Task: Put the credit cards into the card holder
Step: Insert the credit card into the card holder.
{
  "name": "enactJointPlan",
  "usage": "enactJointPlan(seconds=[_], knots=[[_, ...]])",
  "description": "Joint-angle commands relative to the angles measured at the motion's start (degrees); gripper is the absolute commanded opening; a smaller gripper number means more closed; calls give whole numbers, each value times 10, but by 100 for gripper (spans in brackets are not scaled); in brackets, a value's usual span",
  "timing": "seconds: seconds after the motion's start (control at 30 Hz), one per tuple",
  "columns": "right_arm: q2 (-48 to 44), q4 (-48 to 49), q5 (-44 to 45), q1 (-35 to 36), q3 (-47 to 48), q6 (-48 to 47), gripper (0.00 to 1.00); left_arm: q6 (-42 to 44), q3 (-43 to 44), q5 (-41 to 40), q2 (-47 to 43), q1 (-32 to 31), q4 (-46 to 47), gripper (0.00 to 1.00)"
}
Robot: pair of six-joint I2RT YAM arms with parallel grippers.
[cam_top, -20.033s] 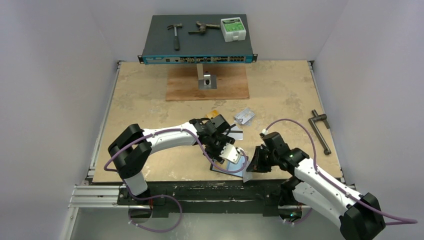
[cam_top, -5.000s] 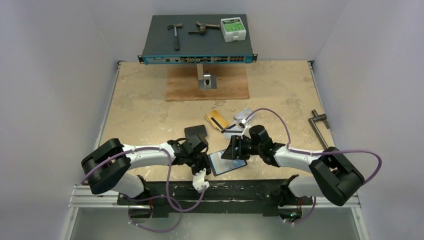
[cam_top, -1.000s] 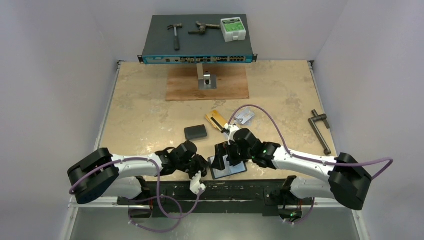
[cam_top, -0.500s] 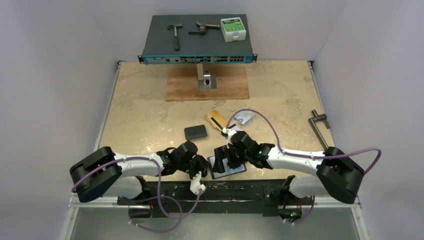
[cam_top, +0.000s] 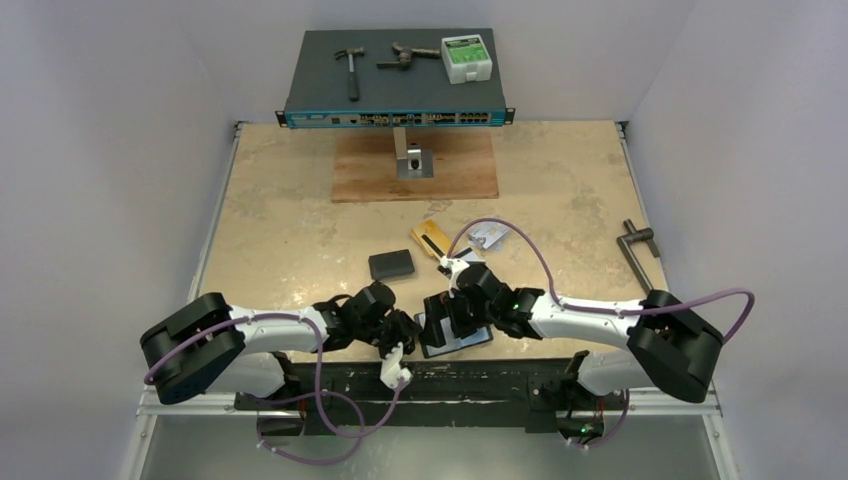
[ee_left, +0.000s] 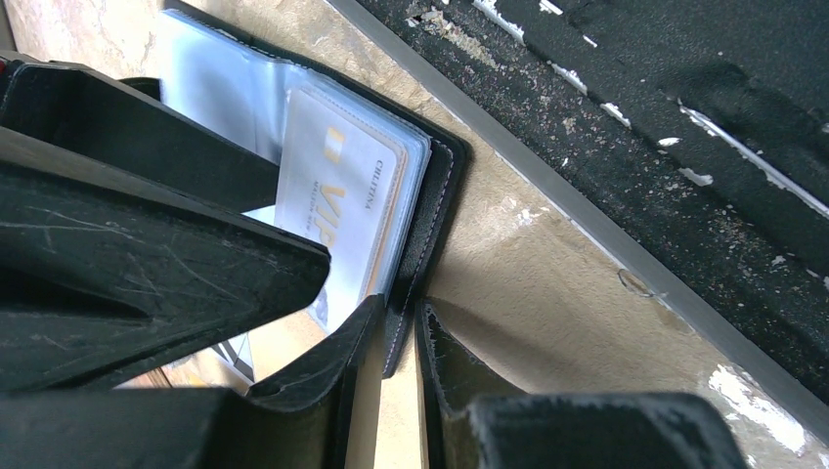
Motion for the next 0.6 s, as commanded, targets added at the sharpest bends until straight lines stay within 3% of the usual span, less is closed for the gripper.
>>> enactJointPlan(seconds=[0.0, 0.3, 0.57], knots=[[18, 7, 2, 28, 21, 14, 99, -2, 1, 29, -2, -3, 23, 17], [33, -7, 23, 58, 42, 16, 99, -12, -4, 30, -11, -3, 37, 17], [-45, -127, 48, 29, 65, 9, 99, -11, -14, 17, -25, -3, 16, 16]])
